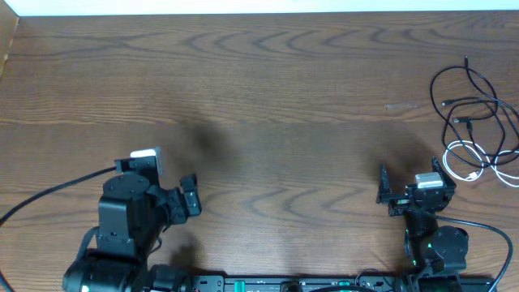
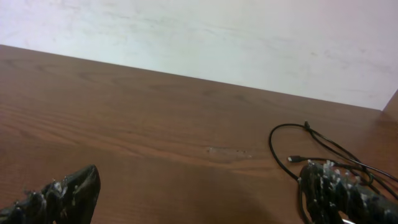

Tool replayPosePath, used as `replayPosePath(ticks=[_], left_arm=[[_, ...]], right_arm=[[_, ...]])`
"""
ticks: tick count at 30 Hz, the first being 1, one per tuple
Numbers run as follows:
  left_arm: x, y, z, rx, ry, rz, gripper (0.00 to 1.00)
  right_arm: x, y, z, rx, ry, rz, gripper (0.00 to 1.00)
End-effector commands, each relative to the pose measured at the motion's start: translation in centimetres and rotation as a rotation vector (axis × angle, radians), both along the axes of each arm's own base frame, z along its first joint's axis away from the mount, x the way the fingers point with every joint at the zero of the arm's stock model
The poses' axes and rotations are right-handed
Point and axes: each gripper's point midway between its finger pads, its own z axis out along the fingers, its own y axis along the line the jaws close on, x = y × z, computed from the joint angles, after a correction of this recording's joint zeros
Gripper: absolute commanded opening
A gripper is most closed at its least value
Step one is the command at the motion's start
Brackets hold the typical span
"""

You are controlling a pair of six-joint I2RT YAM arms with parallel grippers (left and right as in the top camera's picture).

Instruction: Untangle cables

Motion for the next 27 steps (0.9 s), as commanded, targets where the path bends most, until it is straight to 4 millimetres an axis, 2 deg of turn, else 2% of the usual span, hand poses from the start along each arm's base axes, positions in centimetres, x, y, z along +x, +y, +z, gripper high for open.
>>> replayPosePath(ticks=[1,8,19,27], left_arm=[[-0.5,1.1,0.1,0.035,-0.028,0.045,0.98],[-0.3,2.0,1.0,0.034,-0.180,0.079,0.98],[1.5,2.8,-2.6,0.018,-0.399,0.117,0.98],[3.8,1.7,-3.3,-0.033,-0.586,0.074,0.98]], right_arm=[[-0.1,0.3,0.0,-0.013,-0.001,0.016,0.99],[-0.1,0.3,0.0,-0.013,-0.001,0.016,0.99],[-0.1,0.3,0.0,-0.013,-0.001,0.016,0.99],[-0.1,0.3,0.0,-0.013,-0.001,0.016,0.99]])
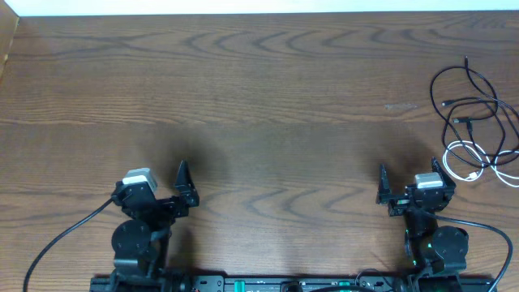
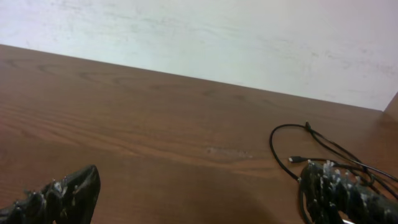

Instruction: Untangle cables

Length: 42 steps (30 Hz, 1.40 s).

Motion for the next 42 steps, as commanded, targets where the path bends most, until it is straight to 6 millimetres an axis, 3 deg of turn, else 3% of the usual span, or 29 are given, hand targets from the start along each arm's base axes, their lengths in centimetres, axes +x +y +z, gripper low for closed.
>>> replayPosePath(ticks=[1,16,29,36,42], left_arm=[[0.5,-0.5,-0.5,0.005,-0.051,-0.029,0.98],[1.5,-0.5,0.5,0.124,-0.318,-0.039,0.98],[1.5,-0.5,0.2,0.239,-0.318,-0.046,0.98],[1.6,-0.6,-1.3,0.248,-0.254,-0.057,0.98],[1.5,-1.7,-4.6,0.291,-0.133,-0.149,0.98]], right_arm=[[-0.1,0.2,0.0,-0.014,-0.001,0.013,0.99],[-0.1,0.2,0.0,-0.013,-0.002,0.012,0.99],[-0.1,0.2,0.0,-0.013,-0.002,0.012,0.99],[-0.1,0.2,0.0,-0.013,-0.002,0.012,0.99],[-0.1,0.2,0.0,-0.013,-0.002,0.012,0.99]])
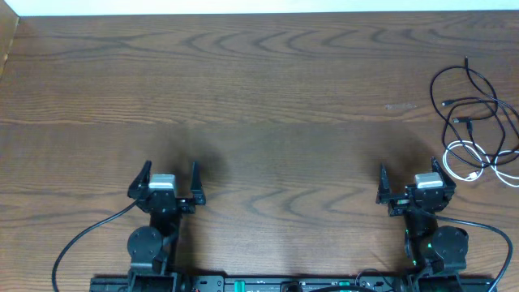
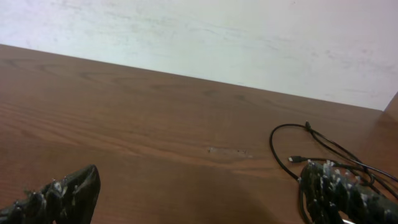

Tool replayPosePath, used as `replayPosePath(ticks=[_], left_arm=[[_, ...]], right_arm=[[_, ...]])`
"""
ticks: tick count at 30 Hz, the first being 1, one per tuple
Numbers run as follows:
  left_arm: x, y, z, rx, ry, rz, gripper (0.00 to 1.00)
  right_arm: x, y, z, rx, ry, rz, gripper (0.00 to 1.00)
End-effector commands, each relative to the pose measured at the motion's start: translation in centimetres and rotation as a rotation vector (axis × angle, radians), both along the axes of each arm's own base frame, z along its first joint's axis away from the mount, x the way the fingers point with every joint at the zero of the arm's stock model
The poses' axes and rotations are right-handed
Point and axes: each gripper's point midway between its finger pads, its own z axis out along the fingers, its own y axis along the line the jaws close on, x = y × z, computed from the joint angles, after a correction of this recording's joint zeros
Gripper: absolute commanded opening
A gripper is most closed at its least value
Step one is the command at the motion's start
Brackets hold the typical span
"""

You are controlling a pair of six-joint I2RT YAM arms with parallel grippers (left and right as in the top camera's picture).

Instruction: Untangle cables

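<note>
A tangle of thin black cable (image 1: 474, 101) and white cable (image 1: 470, 161) lies at the table's far right edge; the black loops also show in the right wrist view (image 2: 323, 149). My right gripper (image 1: 409, 180) stands open near the front edge, just left of the tangle, nothing between its fingers (image 2: 65, 193). My left gripper (image 1: 169, 178) is open at the front left, far from the cables, holding nothing.
The brown wooden table (image 1: 259, 97) stretches bare between the arms. A pale scuff mark (image 1: 401, 105) sits left of the cables. A white wall (image 2: 217, 37) rises behind the far edge. Arm bases and a rail run along the front edge.
My left arm has drawn in: its gripper now points straight ahead, centred over its base with both fingers spread. The right arm and the cables have not moved.
At first my left arm was bulky and turned rightwards at the front left. Then it had folded lower and smaller, gripper angled right. Now it rests squarely facing forward. The right gripper stayed open beside the untouched cables throughout.
</note>
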Motion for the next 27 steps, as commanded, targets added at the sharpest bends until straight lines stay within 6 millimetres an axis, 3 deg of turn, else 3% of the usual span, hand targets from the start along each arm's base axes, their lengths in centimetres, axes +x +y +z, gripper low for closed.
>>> replayPosePath(ticks=[1,3,27], left_arm=[[-0.21,-0.75,-1.43,0.046,0.052,-0.051,0.98],[-0.32,-0.88,-2.10,0.045,0.080,-0.059,0.98],[-0.31,-0.92,-2.05,0.024,0.079,-0.059,0.98]], right_arm=[[-0.05,0.23,-0.03,-0.014,-0.001,0.012,0.99],[-0.05,0.23,-0.04,-0.014,-0.001,0.012,0.99],[-0.05,0.23,-0.03,-0.014,-0.001,0.012,0.99]])
